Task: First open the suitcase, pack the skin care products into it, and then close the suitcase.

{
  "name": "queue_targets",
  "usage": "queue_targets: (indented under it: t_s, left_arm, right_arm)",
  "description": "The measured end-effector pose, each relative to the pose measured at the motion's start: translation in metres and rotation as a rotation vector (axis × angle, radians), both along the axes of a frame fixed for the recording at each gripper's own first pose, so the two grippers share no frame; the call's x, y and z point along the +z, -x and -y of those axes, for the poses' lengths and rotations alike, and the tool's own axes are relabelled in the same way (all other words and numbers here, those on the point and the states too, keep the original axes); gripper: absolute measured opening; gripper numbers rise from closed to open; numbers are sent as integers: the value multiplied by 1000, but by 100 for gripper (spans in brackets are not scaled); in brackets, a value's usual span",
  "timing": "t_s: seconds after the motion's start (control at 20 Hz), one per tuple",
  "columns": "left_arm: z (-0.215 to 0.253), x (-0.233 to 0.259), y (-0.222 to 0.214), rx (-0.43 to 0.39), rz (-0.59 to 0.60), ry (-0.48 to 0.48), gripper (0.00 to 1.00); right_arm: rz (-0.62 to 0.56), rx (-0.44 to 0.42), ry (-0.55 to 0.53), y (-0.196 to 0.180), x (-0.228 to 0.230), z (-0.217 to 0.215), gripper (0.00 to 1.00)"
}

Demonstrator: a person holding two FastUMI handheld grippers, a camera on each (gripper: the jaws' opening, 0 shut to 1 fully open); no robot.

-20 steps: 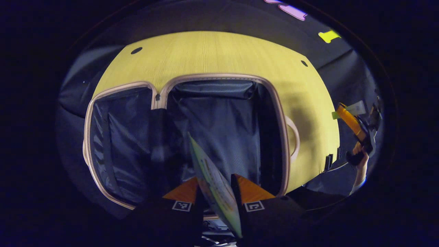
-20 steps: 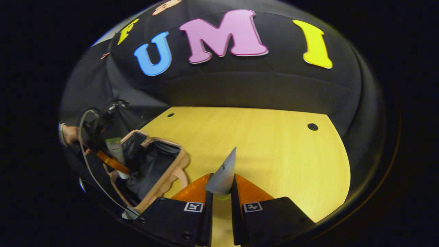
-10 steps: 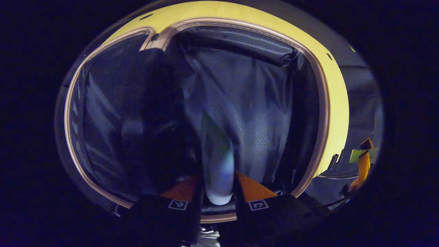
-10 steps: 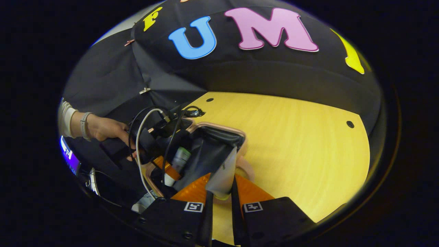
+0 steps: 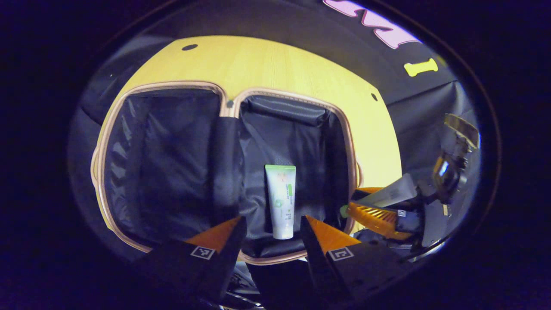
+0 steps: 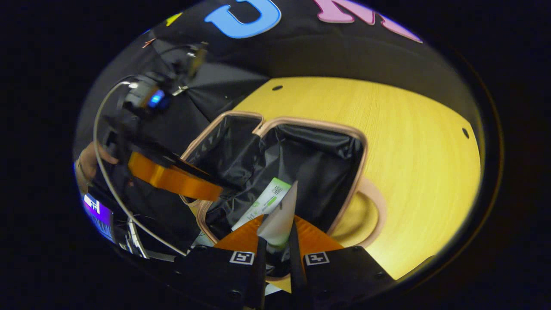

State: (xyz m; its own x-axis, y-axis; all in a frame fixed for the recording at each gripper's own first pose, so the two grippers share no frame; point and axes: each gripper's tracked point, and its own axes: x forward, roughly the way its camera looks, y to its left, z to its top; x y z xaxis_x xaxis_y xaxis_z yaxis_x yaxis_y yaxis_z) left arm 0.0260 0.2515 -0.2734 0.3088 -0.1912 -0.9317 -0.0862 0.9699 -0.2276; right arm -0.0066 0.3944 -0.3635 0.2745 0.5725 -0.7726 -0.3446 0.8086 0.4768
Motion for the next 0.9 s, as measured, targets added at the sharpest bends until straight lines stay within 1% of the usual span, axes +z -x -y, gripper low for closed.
queue_targets:
  t_s: [0.1, 0.15, 0.2, 0.25, 0.3, 0.4, 0.45, 0.5, 0.6, 0.7, 0.75, 0.8, 0.9]
  left_arm:
    - [-50, 19, 5, 31, 69, -76, 82]
    - [-83, 26, 11, 59, 98, -129, 83]
    - [-116, 30, 17, 100, 116, -173, 83]
    - [-146, 33, 28, 149, 124, -205, 84]
    - [-173, 36, 37, 199, 125, -225, 84]
    - [-221, 39, 53, 294, 123, -251, 86]
    - [-243, 40, 60, 332, 124, -262, 86]
    - [-262, 39, 65, 361, 124, -273, 86]
    - [-280, 33, 72, 401, 131, -291, 86]
    - [-288, 26, 66, 418, 142, -278, 87]
    - [-295, 26, 62, 421, 157, -282, 86]
    - [-302, 28, 55, 424, 173, -289, 87]
    - [-314, 32, 38, 445, 196, -289, 86]
  right_arm:
    - [-109, -28, 6, 9, -17, -15, 28]
    - [-159, -52, 11, 13, -26, -22, 28]
    - [-185, -67, 37, 16, -36, -24, 28]
    - [-198, -76, 70, 17, -44, -22, 21]
    - [-205, -88, 109, 19, -53, -18, 28]
    - [-242, -116, 163, 24, -63, -9, 29]
    - [-243, -147, 156, 23, -65, -10, 23]
    - [-258, -177, 117, 22, -57, -15, 34]
    - [-258, -210, 52, 17, -42, -24, 64]
    - [-235, -216, 28, 17, -27, -23, 93]
    - [-217, -219, 5, 18, -15, -24, 87]
    - [-190, -232, -30, 15, -3, -24, 97]
    - [-134, -268, -81, 8, 20, -14, 96]
